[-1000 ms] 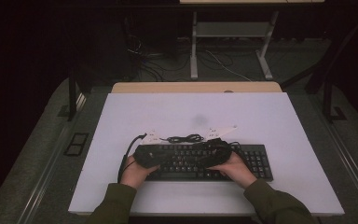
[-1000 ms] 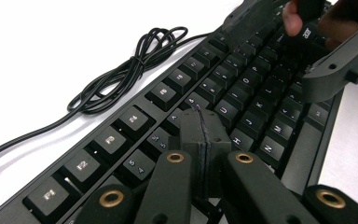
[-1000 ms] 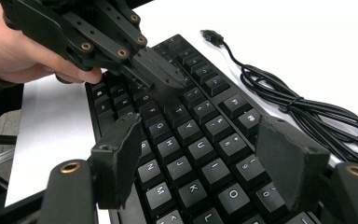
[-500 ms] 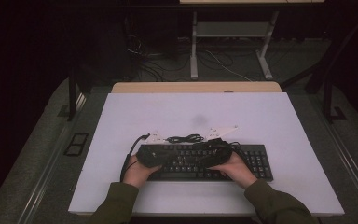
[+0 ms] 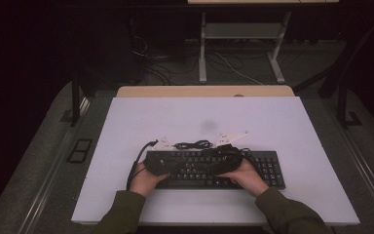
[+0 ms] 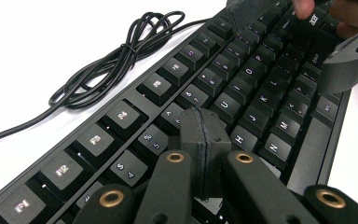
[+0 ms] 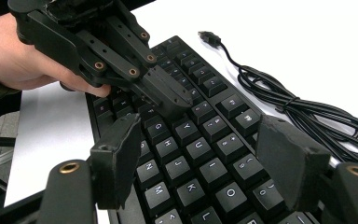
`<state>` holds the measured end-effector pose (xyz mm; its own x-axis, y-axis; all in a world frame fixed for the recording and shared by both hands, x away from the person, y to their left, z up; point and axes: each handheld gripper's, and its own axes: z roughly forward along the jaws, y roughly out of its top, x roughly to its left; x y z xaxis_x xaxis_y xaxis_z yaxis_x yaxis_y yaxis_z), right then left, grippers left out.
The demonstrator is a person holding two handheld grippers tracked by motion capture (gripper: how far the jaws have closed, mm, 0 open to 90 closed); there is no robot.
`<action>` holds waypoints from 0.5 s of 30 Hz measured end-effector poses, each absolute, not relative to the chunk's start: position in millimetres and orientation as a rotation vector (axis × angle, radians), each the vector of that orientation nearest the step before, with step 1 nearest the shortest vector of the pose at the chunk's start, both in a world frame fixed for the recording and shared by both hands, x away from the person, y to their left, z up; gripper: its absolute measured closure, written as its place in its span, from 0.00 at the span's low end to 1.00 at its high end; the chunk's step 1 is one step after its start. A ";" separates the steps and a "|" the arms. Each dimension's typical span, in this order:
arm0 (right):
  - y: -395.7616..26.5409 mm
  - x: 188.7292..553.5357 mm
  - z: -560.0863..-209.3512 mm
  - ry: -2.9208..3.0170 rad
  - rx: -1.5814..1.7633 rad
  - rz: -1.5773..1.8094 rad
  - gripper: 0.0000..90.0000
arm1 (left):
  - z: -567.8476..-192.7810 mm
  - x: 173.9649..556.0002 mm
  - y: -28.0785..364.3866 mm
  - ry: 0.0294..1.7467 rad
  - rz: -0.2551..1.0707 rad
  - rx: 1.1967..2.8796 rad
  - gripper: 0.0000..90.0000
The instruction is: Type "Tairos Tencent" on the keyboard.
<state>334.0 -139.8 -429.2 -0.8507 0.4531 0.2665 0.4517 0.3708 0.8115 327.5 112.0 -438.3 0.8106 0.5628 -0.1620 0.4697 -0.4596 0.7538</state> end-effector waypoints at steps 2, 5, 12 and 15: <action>-140.3 334.2 -429.0 2.598 0.859 1.538 0.34 | -437.6 327.1 112.5 0.761 0.137 2.137 0.98; -141.2 334.4 -428.4 2.594 0.858 1.542 0.34 | -436.3 327.3 113.7 0.757 0.141 2.132 0.98; -143.6 334.8 -428.1 2.586 0.863 1.544 0.34 | -435.3 327.4 115.0 0.759 0.140 2.130 0.95; -144.9 334.8 -428.2 2.584 0.862 1.545 0.33 | -434.4 327.1 114.8 0.756 0.138 2.123 0.92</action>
